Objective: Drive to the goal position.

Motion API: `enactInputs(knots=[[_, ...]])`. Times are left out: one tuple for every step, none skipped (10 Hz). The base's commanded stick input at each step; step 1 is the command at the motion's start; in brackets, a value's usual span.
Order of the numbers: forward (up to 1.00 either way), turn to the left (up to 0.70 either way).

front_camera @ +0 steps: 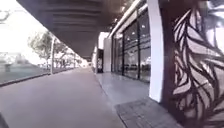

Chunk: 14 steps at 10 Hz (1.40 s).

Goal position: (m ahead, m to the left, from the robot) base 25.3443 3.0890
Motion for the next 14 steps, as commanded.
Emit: enactInputs(knots=[[0.7,0.35],[0.7,0.35],[0.7,0.35],[0.7,0.35],[0.7,0.35],[0.7,0.35],[0.7,0.12],[0.7,0.0],[0.7,0.0],[0.7,0.0],[0.7,0.0],[0.7,0.0],[0.7,-0.17],[0.7,-0.35]])
